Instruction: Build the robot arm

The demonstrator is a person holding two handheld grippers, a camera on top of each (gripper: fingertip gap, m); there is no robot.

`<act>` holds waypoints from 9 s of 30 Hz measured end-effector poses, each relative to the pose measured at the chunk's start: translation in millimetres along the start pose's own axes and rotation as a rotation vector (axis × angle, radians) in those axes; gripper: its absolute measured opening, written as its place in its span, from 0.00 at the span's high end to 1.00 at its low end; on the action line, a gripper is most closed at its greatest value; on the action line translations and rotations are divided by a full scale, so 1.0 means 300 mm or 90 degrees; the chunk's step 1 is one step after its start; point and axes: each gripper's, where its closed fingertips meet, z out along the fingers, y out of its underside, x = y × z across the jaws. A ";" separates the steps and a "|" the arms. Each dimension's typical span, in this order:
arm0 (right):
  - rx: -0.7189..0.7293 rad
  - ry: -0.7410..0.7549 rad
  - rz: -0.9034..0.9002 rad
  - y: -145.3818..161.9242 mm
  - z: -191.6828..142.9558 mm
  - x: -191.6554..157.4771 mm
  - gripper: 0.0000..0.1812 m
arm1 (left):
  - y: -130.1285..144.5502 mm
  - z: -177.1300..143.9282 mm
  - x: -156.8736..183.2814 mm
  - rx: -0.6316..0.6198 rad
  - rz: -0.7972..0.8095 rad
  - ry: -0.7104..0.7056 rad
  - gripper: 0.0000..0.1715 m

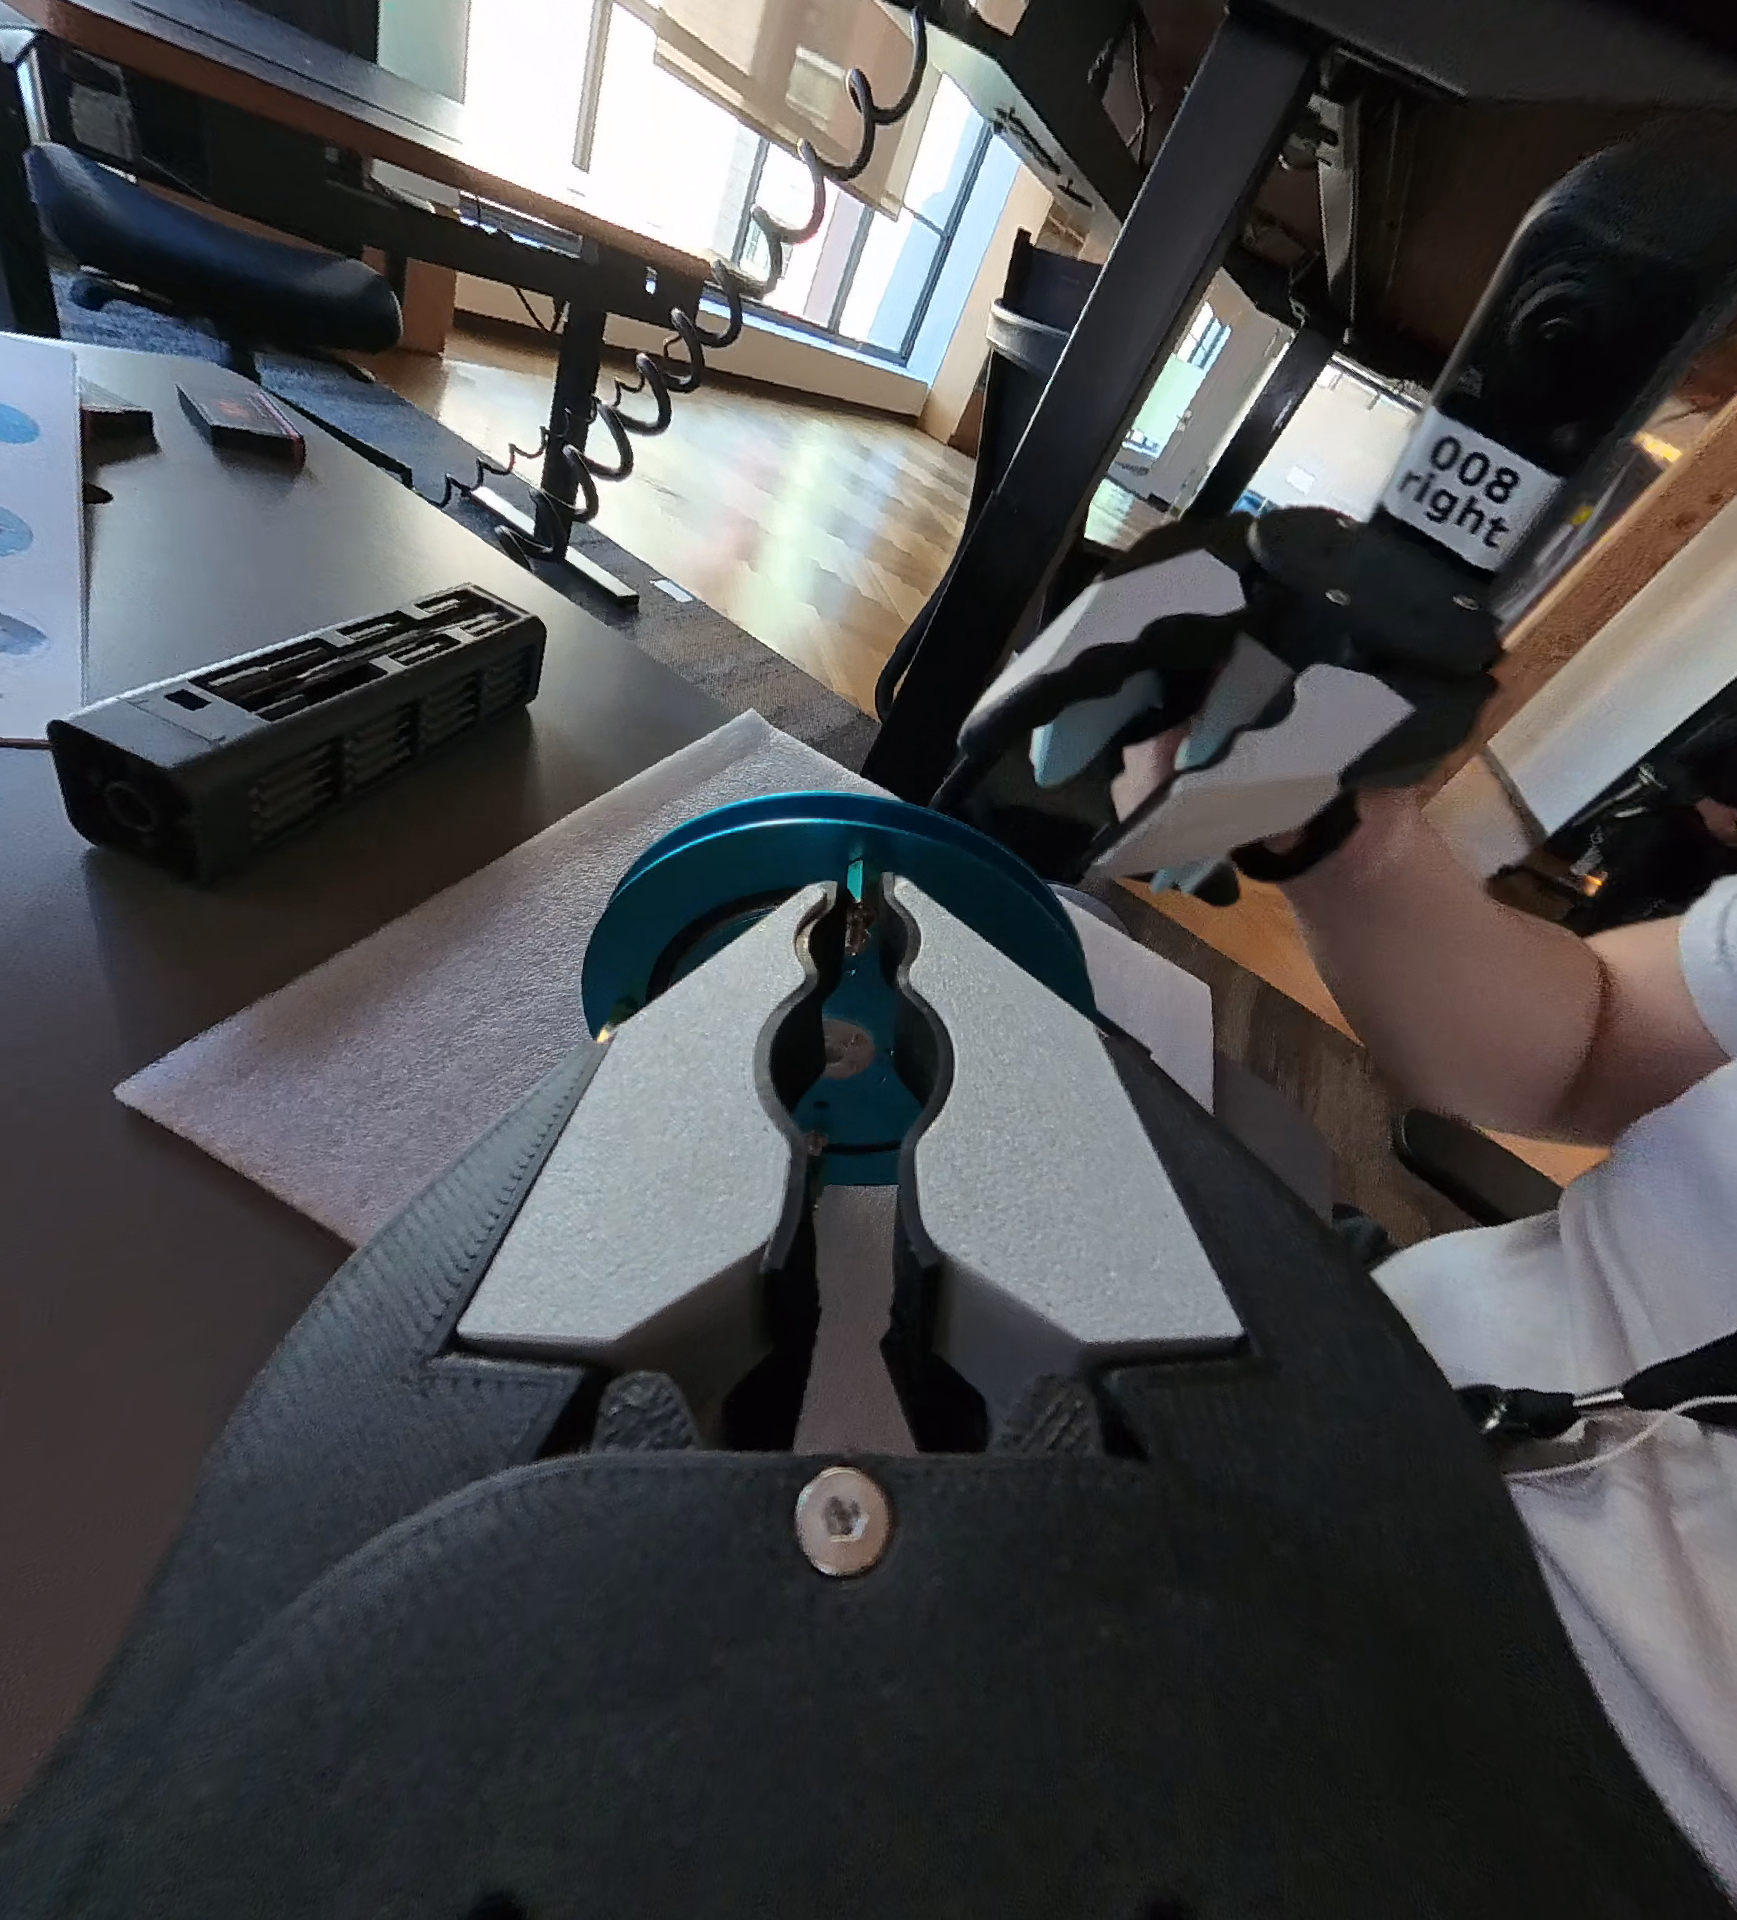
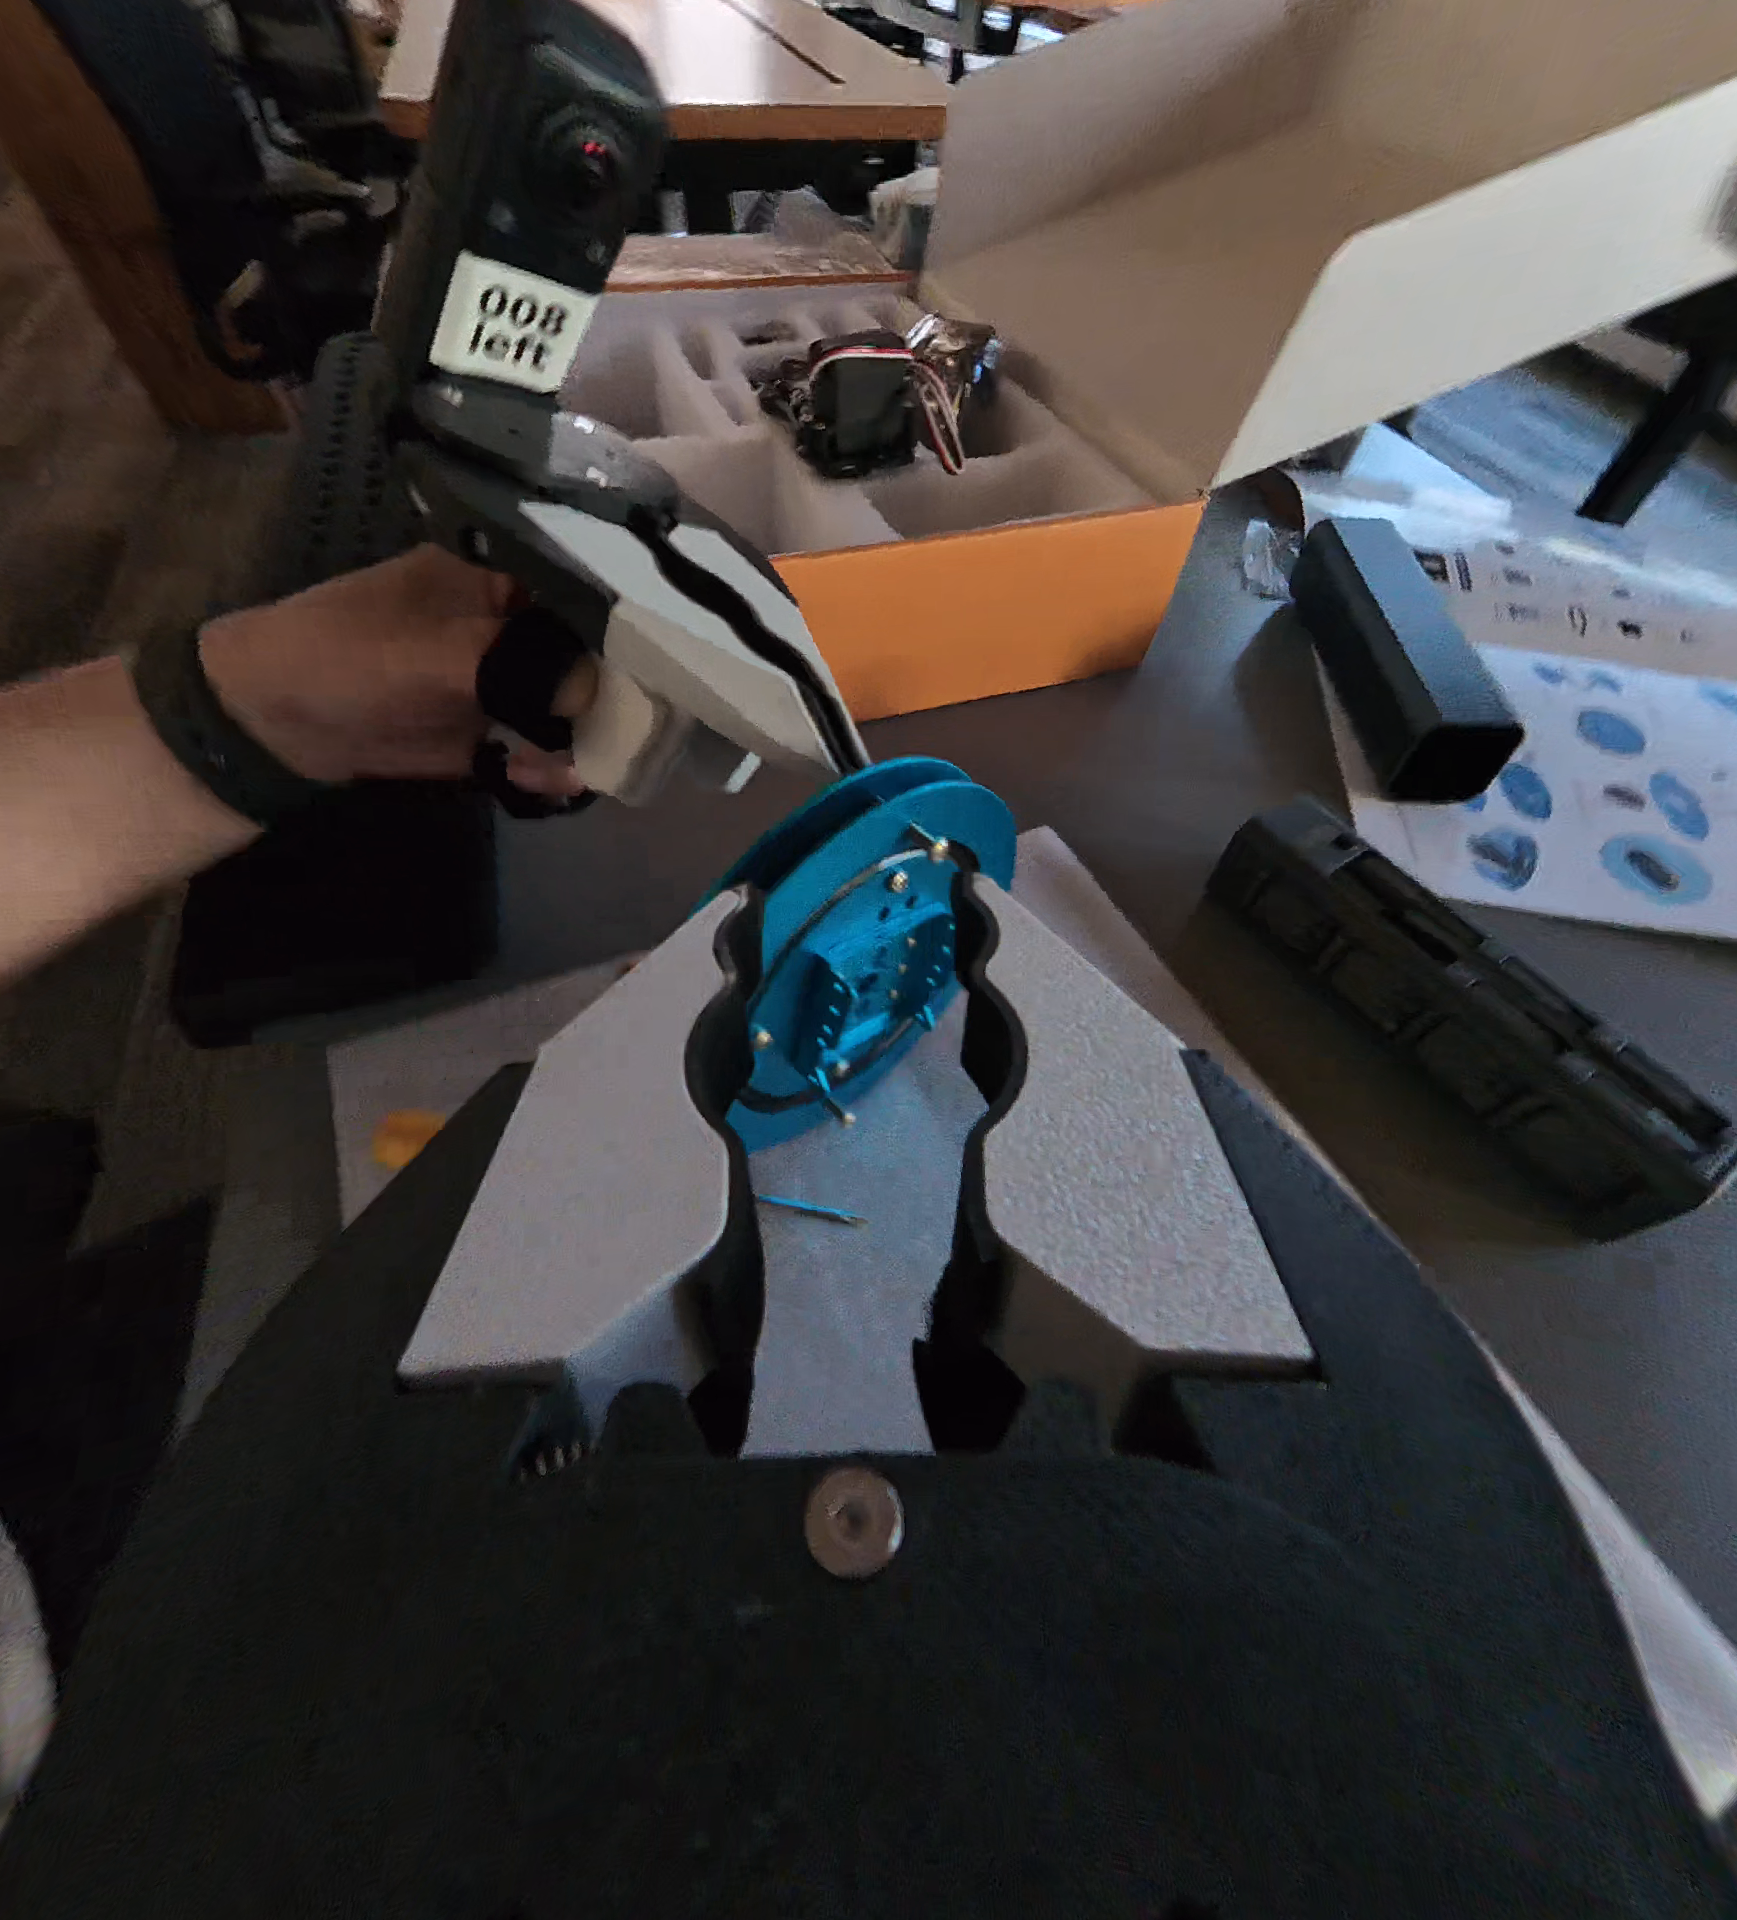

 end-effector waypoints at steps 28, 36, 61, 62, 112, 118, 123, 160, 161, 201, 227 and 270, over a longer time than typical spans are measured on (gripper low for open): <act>-0.545 -0.652 -0.578 0.479 -0.209 0.108 0.88 | 0.005 0.023 0.025 0.013 -0.001 0.050 0.98; -0.649 -0.695 -0.591 0.506 -0.261 0.137 0.94 | 0.005 0.015 0.023 0.020 -0.004 0.046 0.98; -0.612 -0.633 -0.629 0.461 -0.214 0.166 0.93 | 0.006 0.015 0.028 0.024 -0.002 0.046 0.98; -0.605 -0.639 -0.630 0.458 -0.205 0.161 0.93 | 0.006 0.016 0.029 0.024 -0.002 0.046 0.98; -0.712 -0.724 -0.598 0.463 -0.200 0.148 0.88 | 0.009 0.014 0.040 0.027 -0.003 0.050 0.98; -0.757 -0.763 -0.577 0.484 -0.199 0.154 0.91 | 0.010 0.013 0.041 0.027 -0.002 0.052 0.98; -0.795 -0.780 -0.560 0.500 -0.220 0.159 0.92 | 0.011 0.015 0.043 0.026 -0.002 0.054 0.98; -0.696 -0.688 -0.723 0.542 -0.234 0.167 0.89 | 0.010 0.016 0.045 0.026 0.000 0.054 0.98; -0.698 -0.687 -0.725 0.543 -0.234 0.168 0.89 | 0.011 0.015 0.045 0.026 -0.001 0.054 0.98; 0.071 0.240 -0.945 0.028 -0.156 0.145 0.91 | 0.015 0.019 0.063 0.026 0.002 0.068 0.98; 0.608 0.286 -0.455 -0.623 -0.424 0.219 0.92 | 0.017 0.026 0.075 0.024 -0.004 0.093 0.98; 0.153 -0.183 0.164 -0.116 -0.237 0.282 0.91 | 0.021 0.026 0.083 0.019 0.009 0.091 0.98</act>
